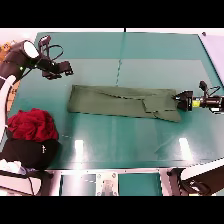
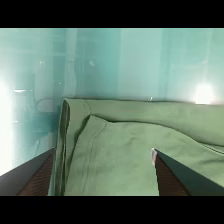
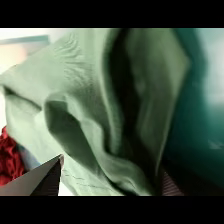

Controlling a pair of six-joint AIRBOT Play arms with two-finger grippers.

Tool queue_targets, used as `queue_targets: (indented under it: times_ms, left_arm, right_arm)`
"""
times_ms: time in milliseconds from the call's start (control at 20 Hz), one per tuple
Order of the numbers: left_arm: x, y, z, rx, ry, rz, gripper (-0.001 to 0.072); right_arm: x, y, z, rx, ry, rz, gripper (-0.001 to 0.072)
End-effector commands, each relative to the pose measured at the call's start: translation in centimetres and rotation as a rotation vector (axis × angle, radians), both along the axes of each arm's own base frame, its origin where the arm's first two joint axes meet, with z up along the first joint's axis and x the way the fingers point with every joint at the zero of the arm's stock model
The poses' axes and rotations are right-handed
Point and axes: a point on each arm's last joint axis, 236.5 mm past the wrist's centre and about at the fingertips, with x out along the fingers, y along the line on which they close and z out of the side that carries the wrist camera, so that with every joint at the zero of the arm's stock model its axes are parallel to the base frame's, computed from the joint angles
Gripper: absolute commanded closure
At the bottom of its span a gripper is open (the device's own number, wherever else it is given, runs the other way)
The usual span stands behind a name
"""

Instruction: Fold the shirts.

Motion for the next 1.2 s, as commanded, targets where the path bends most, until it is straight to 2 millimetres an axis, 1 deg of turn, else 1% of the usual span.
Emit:
queue_targets:
  times_ms: [0,50,100,150,200,250,300,350,450,500,550,600,650,700,800,900,950,1050,1100,1150]
  left_arm:
    - [0.0,0.0,0.1,-0.002,-0.001,-0.001,0.0004]
    - [0.0,-0.1,0.1,-0.006,-0.001,0.0,0.0004]
    - [0.0,-0.3,0.1,-0.014,0.0,0.0,0.0005]
    - [0.0,-0.5,0.2,-0.025,0.002,0.0,0.0005]
    - [-0.1,-0.9,0.3,-0.045,0.004,0.0,0.0006]
    - [-0.1,-1.5,0.5,-0.072,0.004,-0.005,0.0099]
    - [-0.1,-2.0,0.7,-0.082,-0.006,-0.035,0.0399]
    - [-0.2,-2.7,1.0,-0.091,-0.027,-0.089,0.0686]
    - [0.2,-4.1,1.9,-0.158,-0.052,-0.098,0.0682]
    - [0.4,-5.4,2.3,-0.196,-0.067,-0.108,0.0682]
    - [0.3,-7.2,2.4,-0.222,-0.078,-0.136,0.0682]
    - [0.1,-9.6,1.9,-0.244,-0.075,-0.165,0.0682]
    - [-0.3,-12.8,0.8,-0.255,-0.068,-0.206,0.0682]
    - [-0.9,-16.1,-0.9,-0.259,-0.055,-0.249,0.0682]
    - [-3.3,-24.5,-5.1,-0.308,-0.026,-0.341,0.0682]
    - [-5.7,-31.4,-8.5,-0.387,-0.011,-0.373,0.0682]
    - [-6.6,-33.8,-9.7,-0.429,-0.003,-0.362,0.0682]
    - [-8.2,-37.7,-11.2,-0.516,0.035,-0.351,0.0681]
    - [-9.0,-39.2,-11.6,-0.541,0.056,-0.359,0.0682]
    - [-9.6,-40.2,-12.0,-0.546,0.07,-0.383,0.0682]
  right_arm:
    - [0.6,0.8,-0.2,0.01,-0.031,0.032,0.0054]
    - [0.8,0.9,0.0,0.005,-0.037,0.038,0.0054]
    - [1.2,1.0,-0.1,-0.007,-0.043,0.039,0.0113]
    - [1.8,1.1,-0.1,-0.026,-0.051,0.035,0.035]
    - [2.5,1.2,0.1,-0.045,-0.067,0.042,0.0565]
    - [3.1,1.4,0.6,-0.057,-0.086,0.057,0.0642]
    - [3.7,1.6,1.4,-0.067,-0.103,0.076,0.0697]
    - [4.1,1.7,2.2,-0.078,-0.107,0.095,0.0697]
    - [4.4,1.7,4.2,-0.119,-0.099,0.139,0.0697]
    - [4.5,1.7,5.5,-0.151,-0.098,0.164,0.0698]
    - [4.6,1.8,7.2,-0.188,-0.104,0.186,0.0697]
    - [4.8,2.1,9.2,-0.219,-0.123,0.201,0.0698]
    - [4.9,2.8,11.6,-0.245,-0.154,0.216,0.0698]
    - [5.1,3.6,13.8,-0.263,-0.184,0.221,0.0698]
    - [4.9,5.6,18.1,-0.287,-0.232,0.24,0.0697]
    - [3.8,7.9,21.6,-0.293,-0.252,0.269,0.0697]
    - [3.4,8.9,22.8,-0.294,-0.26,0.279,0.0697]
    - [2.7,10.8,24.3,-0.296,-0.276,0.3,0.0697]
    - [2.5,11.7,24.6,-0.293,-0.274,0.309,0.0697]
    - [2.3,12.5,24.8,-0.287,-0.268,0.316,0.0697]
